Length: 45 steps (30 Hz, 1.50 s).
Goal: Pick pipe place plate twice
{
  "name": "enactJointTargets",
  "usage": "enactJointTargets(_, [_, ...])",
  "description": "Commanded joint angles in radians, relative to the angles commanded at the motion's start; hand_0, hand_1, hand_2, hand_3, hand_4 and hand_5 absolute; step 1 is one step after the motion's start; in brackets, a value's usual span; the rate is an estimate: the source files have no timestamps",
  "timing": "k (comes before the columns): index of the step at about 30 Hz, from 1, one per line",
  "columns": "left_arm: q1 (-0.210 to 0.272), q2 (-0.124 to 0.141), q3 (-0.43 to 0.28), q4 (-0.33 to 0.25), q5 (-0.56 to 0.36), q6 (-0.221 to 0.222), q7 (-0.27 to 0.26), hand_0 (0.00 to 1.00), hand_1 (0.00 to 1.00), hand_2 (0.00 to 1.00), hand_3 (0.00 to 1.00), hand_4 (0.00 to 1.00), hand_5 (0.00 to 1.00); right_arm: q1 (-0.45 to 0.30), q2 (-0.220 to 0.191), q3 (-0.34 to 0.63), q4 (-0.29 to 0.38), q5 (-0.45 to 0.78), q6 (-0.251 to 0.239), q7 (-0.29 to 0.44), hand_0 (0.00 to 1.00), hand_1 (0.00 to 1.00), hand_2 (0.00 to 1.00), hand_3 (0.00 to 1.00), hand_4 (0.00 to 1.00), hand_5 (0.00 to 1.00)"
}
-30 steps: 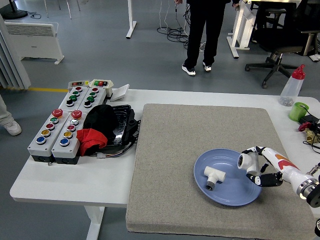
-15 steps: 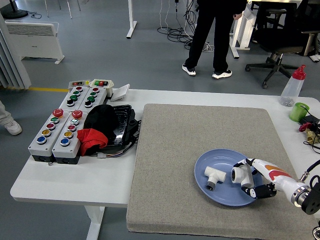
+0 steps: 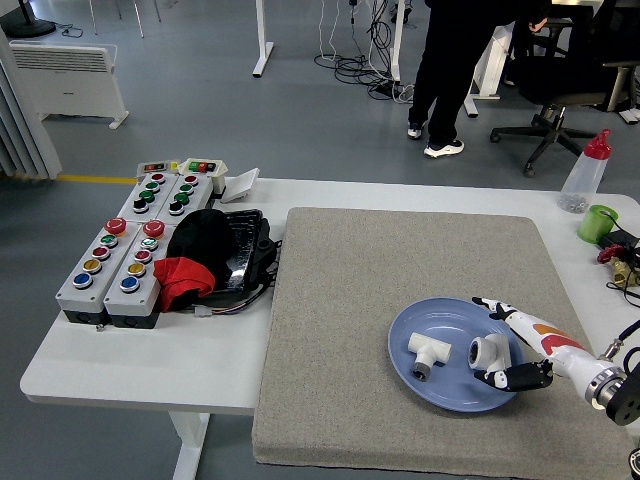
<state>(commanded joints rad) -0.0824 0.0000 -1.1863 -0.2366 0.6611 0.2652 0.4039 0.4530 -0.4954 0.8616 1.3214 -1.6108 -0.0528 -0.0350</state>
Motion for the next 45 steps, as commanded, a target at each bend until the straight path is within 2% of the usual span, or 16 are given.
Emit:
enactJointTargets(3, [-0.003,0.000,0.001,0.000,-0.001,-0.001,0.000,0.634,0.605,0.636,0.707,0.626,0.998,-0.005,0.000,0.023,0.004,0.028,-0.033,0.023,0.967,0.906,0.998,0.998,0.881,0.370])
enactJointTargets(6, [-0.007,0.000,0.002,0.001,-0.001,-0.003,-0.002,0.634,0.605,0.636,0.707,0.626,0.998,-0.015,0.013,0.067,-0.002,0.098,-0.123,0.085,0.967,0.906,0.998,0.998,0.881,0.370])
enactJointTargets(7, [-0.007,0.000,0.002,0.001,-0.001,-0.003,-0.002,0.634,0.605,0.636,0.707,0.626,0.998,-0.016,0.014,0.071,-0.002,0.107,-0.142,0.092,0.946,0.897,0.998,0.970,0.781,0.362])
enactJointTargets(9, [-0.009,0.000,0.002,0.002,-0.002,-0.003,-0.004,0.634,0.605,0.636,0.707,0.626,0.998,-0.035,0.034,0.121,-0.017,0.183,-0.216,0.161,0.946,0.897,0.998,0.970,0.781,0.362])
enactJointTargets(12, [-0.011,0.000,0.004,0.003,-0.004,-0.004,-0.007,0.634,0.605,0.636,0.707,0.626,0.998,-0.055,0.050,0.172,-0.024,0.299,-0.289,0.240,0.946,0.897,0.998,0.970,0.781,0.362])
enactJointTargets(13, [-0.012,0.000,0.004,0.003,-0.005,-0.004,-0.009,0.634,0.605,0.636,0.706,0.626,0.998,-0.068,0.058,0.197,-0.024,0.338,-0.291,0.270,0.905,0.860,0.998,0.924,0.635,0.376])
enactJointTargets(18, [-0.014,0.000,0.003,0.004,-0.004,-0.005,-0.011,0.634,0.605,0.636,0.706,0.626,0.998,-0.107,0.078,0.305,-0.013,0.552,-0.261,0.315,0.905,0.860,0.998,0.924,0.635,0.376])
enactJointTargets(19, [-0.014,0.000,0.002,0.004,-0.003,-0.005,-0.011,0.633,0.605,0.635,0.707,0.626,0.998,-0.120,0.084,0.335,-0.009,0.598,-0.266,0.300,0.857,0.825,0.978,0.896,0.600,0.412])
enactJointTargets(22, [-0.014,0.000,0.005,0.005,-0.005,-0.006,-0.013,0.633,0.605,0.635,0.707,0.626,0.998,-0.149,0.100,0.404,-0.010,0.721,-0.299,0.280,0.857,0.825,0.978,0.896,0.600,0.412])
enactJointTargets(24, [-0.014,0.000,0.007,0.005,-0.007,-0.006,-0.014,0.633,0.605,0.635,0.707,0.626,0.998,-0.183,0.134,0.475,-0.016,0.806,-0.304,0.284,0.857,0.825,0.978,0.896,0.600,0.412])
enactJointTargets(25, [-0.014,0.000,0.008,0.005,-0.009,-0.006,-0.014,0.633,0.605,0.636,0.705,0.626,0.998,-0.195,0.148,0.510,-0.018,0.851,-0.304,0.285,0.836,0.809,0.933,0.862,0.560,0.463])
enactJointTargets(29, [-0.012,0.000,0.006,0.005,-0.005,-0.006,-0.014,0.633,0.605,0.636,0.705,0.626,0.998,-0.246,0.208,0.623,-0.027,1.019,-0.297,0.286,0.836,0.809,0.933,0.862,0.560,0.463])
enactJointTargets(31, [-0.012,0.000,0.004,0.005,-0.002,-0.006,-0.014,0.633,0.605,0.635,0.705,0.626,0.998,-0.261,0.222,0.644,-0.029,1.051,-0.291,0.284,0.813,0.779,0.889,0.828,0.542,0.502])
enactJointTargets(36, [-0.013,0.000,0.006,0.006,-0.004,-0.005,-0.017,0.633,0.605,0.635,0.705,0.626,0.998,-0.304,0.259,0.684,-0.032,1.052,-0.262,0.277,0.813,0.779,0.889,0.828,0.542,0.502])
enactJointTargets(38, [-0.013,0.000,0.007,0.006,-0.004,-0.005,-0.016,0.632,0.605,0.634,0.704,0.628,0.998,-0.312,0.268,0.692,-0.034,1.058,-0.254,0.278,0.789,0.754,0.841,0.793,0.531,0.542])
enactJointTargets(45, [-0.011,0.000,-0.006,0.004,0.015,-0.002,-0.008,0.632,0.604,0.635,0.702,0.628,0.998,-0.318,0.271,0.699,-0.030,1.065,-0.248,0.283,0.786,0.749,0.832,0.785,0.523,0.550])
